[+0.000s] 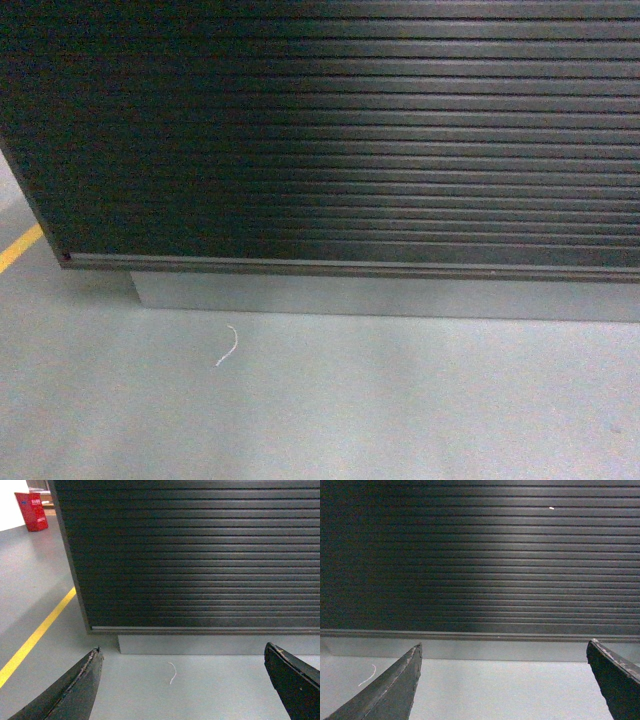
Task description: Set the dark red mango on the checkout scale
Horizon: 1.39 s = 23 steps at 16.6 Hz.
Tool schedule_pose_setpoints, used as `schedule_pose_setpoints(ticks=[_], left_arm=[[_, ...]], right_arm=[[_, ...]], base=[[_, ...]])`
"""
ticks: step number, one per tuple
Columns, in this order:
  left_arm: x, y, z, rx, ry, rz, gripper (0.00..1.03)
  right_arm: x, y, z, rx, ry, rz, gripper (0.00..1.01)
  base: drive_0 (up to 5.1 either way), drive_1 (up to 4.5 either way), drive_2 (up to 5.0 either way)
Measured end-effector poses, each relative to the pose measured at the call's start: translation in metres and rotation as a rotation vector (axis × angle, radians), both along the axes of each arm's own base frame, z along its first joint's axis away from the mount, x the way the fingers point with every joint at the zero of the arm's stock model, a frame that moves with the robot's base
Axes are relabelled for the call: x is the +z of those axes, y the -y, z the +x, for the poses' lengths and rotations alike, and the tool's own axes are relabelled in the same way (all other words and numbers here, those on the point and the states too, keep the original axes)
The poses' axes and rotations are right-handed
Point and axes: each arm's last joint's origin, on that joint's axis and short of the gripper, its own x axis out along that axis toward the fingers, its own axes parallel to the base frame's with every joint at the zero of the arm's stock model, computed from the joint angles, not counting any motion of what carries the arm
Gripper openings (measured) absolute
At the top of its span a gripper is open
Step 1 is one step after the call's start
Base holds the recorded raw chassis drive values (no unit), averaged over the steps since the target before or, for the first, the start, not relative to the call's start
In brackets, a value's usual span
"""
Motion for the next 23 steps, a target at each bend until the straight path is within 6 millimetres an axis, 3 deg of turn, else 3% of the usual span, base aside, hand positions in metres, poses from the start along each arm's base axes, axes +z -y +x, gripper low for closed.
schedule_pose_setpoints(ticks=[15,23], left_arm=[[0.0001,0.0,0.0,0.001,0.002,0.0,0.98],[0.0002,0.0,0.0,0.0,0.002,0.0,0.98]], right_arm=[[0.0,0.0,0.0,0.0,0.0,0.0,0.98],[-0.0001,0.0,0.0,0.0,-0.001,0.0,0.98]], base=[[0.0,4.31,-4.3],[0.0,0.0,0.0]])
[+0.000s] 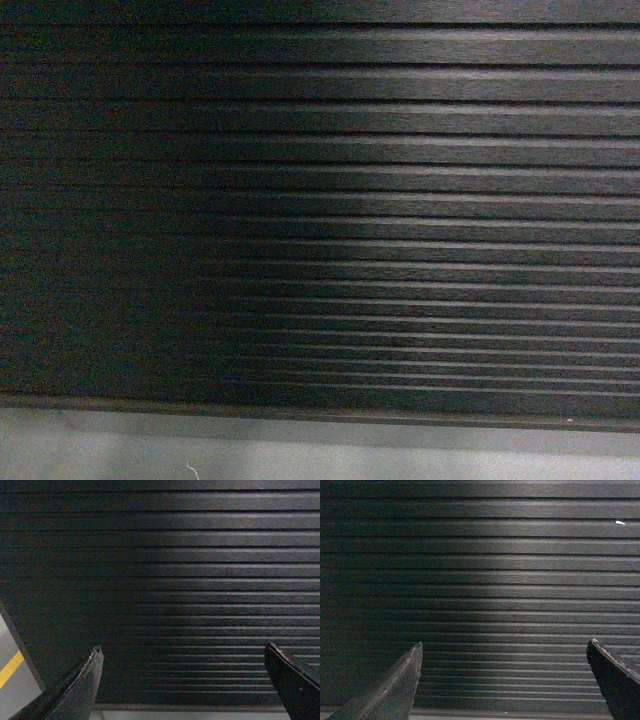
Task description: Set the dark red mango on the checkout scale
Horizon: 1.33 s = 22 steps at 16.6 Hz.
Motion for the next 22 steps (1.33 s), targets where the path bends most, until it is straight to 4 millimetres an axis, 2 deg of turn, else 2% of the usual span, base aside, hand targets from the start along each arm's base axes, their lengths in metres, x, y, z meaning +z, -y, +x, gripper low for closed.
schedule_pose_setpoints(ticks=[22], left_arm=[[0.0001,0.0,0.0,-0.001,0.001,0.001,0.98]], right_arm=[[0.0001,0.0,0.0,-0.001,0.001,0.001,0.98]], base=[[0.0,0.0,0.0]])
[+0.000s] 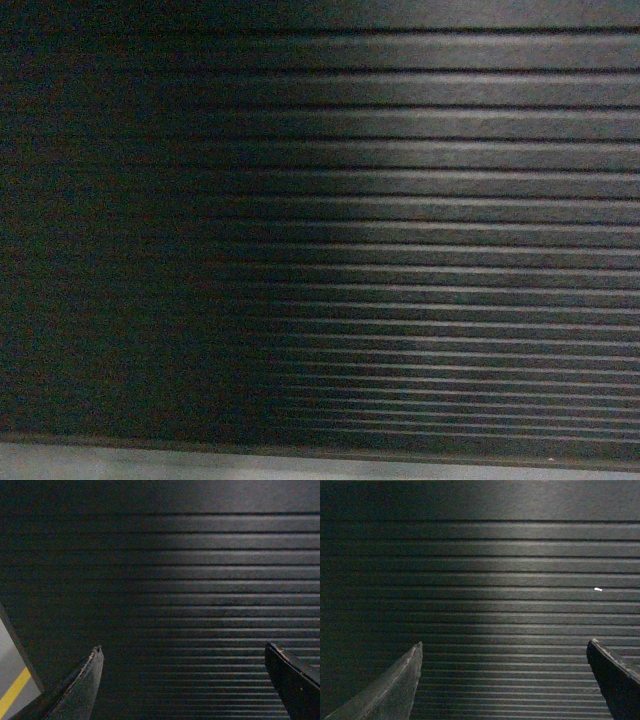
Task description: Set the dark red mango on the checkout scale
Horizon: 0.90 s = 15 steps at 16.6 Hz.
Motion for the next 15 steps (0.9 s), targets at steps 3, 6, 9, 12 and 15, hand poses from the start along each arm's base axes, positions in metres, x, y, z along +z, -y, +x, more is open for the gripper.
schedule_pose_setpoints(ticks=[3,6,9,12,15], left_arm=[[-0.0001,0.0,0.0,0.0,-0.001,0.0,0.98],[-0.0001,0.0,0.0,0.001,-0.001,0.0,0.98],[-0.0001,0.0,0.0,0.001,-0.001,0.0,0.98],[0.0,0.0,0.0,0.001,0.0,0.0,0.98],[-0.0001,-0.0001,0.0,0.002,-0.001,0.0,0.98]], right_arm=[[0.0,0.0,0.0,0.0,0.0,0.0,0.98],[0.0,0.0,0.0,0.001,0.0,0.0,0.98],[0.0,0.0,0.0,0.0,0.0,-0.001,0.98],[0.0,0.0,0.0,0.001,0.0,0.0,0.98],[0.0,0.0,0.0,0.002,0.0,-0.001,0.98]], base=[[0.0,0.0,0.0],[0.0,0.0,0.0],[0.0,0.0,0.0],[0.0,0.0,0.0],[0.0,0.0,0.0]])
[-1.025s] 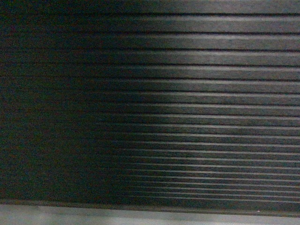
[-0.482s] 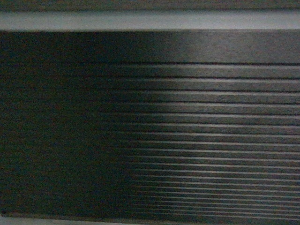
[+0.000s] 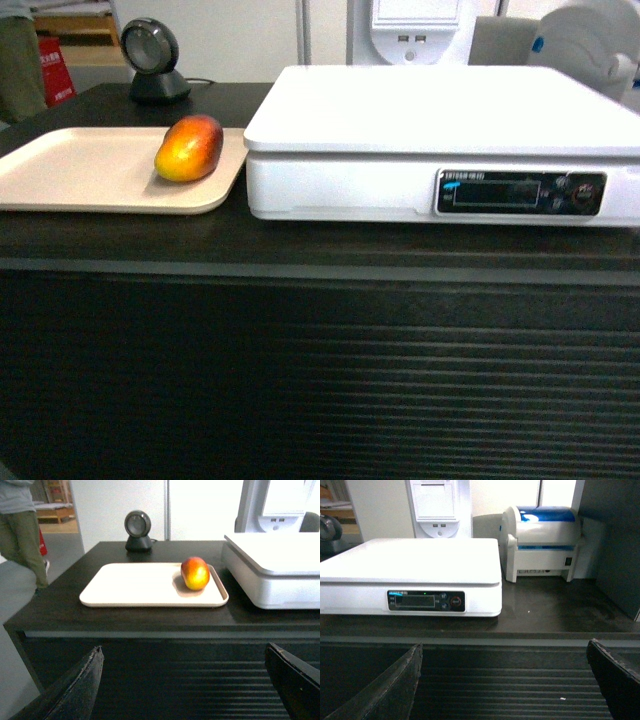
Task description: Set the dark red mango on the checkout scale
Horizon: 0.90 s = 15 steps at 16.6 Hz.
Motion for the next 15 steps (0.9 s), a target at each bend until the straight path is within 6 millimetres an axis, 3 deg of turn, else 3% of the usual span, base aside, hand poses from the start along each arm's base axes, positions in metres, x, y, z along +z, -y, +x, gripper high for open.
schedule_pose_setpoints(ticks=[15], left_arm=[[0.0001,0.0,0.0,-0.001,0.001,0.007,0.98]], right_arm=[[0.0,0.0,0.0,0.0,0.0,0.0,0.98]], base=[[0.0,0.0,0.0]])
